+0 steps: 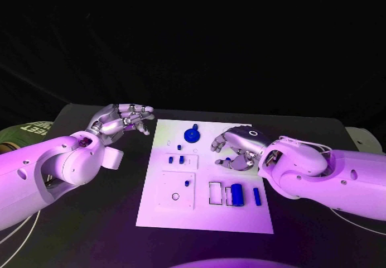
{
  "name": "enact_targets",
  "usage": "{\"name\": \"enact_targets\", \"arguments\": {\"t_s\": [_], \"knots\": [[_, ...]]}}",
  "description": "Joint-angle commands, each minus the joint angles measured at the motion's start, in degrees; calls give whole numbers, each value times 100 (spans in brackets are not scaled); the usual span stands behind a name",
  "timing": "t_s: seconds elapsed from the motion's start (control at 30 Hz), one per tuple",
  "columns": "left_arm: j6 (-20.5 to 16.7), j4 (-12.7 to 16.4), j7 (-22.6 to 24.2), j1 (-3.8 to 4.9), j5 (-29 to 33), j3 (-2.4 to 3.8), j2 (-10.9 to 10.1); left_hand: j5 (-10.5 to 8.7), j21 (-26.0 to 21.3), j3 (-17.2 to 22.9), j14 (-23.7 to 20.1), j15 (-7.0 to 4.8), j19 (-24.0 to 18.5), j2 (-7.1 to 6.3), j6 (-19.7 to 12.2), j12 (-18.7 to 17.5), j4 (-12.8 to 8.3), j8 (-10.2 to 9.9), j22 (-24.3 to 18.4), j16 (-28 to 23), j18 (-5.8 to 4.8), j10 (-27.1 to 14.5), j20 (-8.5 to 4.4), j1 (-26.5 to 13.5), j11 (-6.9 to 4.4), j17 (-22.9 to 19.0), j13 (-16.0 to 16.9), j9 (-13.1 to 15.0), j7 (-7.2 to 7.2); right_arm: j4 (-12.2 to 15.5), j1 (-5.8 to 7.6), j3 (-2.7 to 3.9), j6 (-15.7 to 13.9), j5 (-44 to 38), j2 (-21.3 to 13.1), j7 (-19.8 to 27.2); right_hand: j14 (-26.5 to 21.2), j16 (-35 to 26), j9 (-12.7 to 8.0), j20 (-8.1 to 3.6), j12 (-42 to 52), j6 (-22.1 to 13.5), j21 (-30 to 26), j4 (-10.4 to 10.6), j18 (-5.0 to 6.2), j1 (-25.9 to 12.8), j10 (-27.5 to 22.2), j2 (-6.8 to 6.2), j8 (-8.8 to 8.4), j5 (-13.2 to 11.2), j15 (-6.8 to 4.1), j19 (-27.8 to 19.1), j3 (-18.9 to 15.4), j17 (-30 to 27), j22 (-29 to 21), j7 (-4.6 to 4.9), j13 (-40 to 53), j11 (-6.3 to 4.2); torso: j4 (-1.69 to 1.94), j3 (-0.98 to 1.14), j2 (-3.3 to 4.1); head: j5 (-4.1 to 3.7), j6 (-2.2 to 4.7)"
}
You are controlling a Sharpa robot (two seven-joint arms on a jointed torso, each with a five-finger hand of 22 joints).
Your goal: Assemble the parts on the task board
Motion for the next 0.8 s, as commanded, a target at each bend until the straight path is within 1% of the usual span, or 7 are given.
{"name": "enact_targets", "arguments": {"t_s": [0.03, 0.17, 0.33, 0.43, 0.57, 0.7, 0.8], "knots": [[126, 8, 68, 2, 17, 1, 10, 9, -20, -30, -14, 39, 33, 36, -24, -18, -1, -35, -9, -26, 75, -42, 19, 2, -13, -6, -8, -9, 23, -37, 45, -8, 623, 151, -81, 13, 177, 0, 5, 23, 48, 34, -32, 50, 80, 93, -58, 3, -23, 57, 17, 196, -190, -28, 1152, -31, -17, -18, -6, 2, 6, -30, 32], [129, 9, 72, 2, 18, 0, 10, 9, -20, -30, -14, 39, 33, 36, -24, -18, -1, -35, -9, -26, 75, -42, 19, 2, -13, -6, -8, -9, 23, -88, 96, -13, 822, 12, -168, 42, 177, 8, -14, 10, 123, 4, -169, 215, 104, 311, -191, 101, -99, 54, 8, 162, -685, -48, 1112, -54, -54, -30, 0, 9, 13, -47, 37], [127, 7, 72, 2, 18, 0, 9, 9, -20, -30, -14, 39, 33, 36, -24, -18, -1, -35, -9, -26, 75, -42, 19, 2, -13, -6, -8, -9, 23, -108, 106, -26, 976, -87, -188, 49, 170, 0, -27, 3, 188, -11, -227, 380, 111, 521, -281, 179, -150, 47, -4, 154, -1032, -83, 1096, -103, -89, -42, 15, 6, 15, -56, 50], [120, 8, 68, 2, 20, 0, 4, 8, -23, -35, -14, 40, 32, 37, -25, -16, 2, -36, -11, -27, 76, -44, 21, -3, -13, -6, -8, -9, 22, -128, 98, -36, 1068, -112, -181, 48, 171, 1, -29, -1, 221, -11, -227, 432, 111, 574, -274, 203, -161, 44, -9, 157, -1104, -87, 1096, -125, -93, -49, 13, 1, 19, -55, 51], [117, 9, 61, 2, 23, 0, -5, 7, -27, -41, -13, 41, 32, 39, -26, -14, 8, -36, -13, -27, 76, -47, 23, -10, -13, -7, -8, -10, 21, -146, 72, -46, 1125, -121, -169, 53, 166, -8, -31, -6, 254, -13, -225, 471, 110, 609, -251, 221, -169, 48, -15, 160, -1143, -109, 1097, -137, -93, -58, 10, 6, 22, -43, 41], [114, 11, 55, 2, 24, -1, -12, 7, -27, -41, -13, 41, 32, 39, -26, -14, 8, -36, -13, -27, 76, -47, 23, -10, -13, -7, -8, -10, 21, -171, 43, -50, 1102, -123, -143, 48, 159, -24, -29, -16, 310, 12, -202, 520, 106, 667, -195, 262, -167, 63, -28, 172, -1153, -139, 1104, -145, -89, -74, 4, 10, 19, -40, 36], [114, 13, 55, 2, 24, -1, -14, 8, -29, -43, -12, 42, 32, 47, -25, -12, 16, -35, -14, -26, 76, -47, 24, -16, -13, -7, -8, -10, 22, -202, 22, -52, 1053, -121, -111, 40, 152, -42, -20, -37, 395, 86, -112, 575, 88, 781, -83, 345, -149, 79, -53, 207, -1065, -170, 1131, -145, -89, -100, 4, 8, 14, -43, 31]]}}
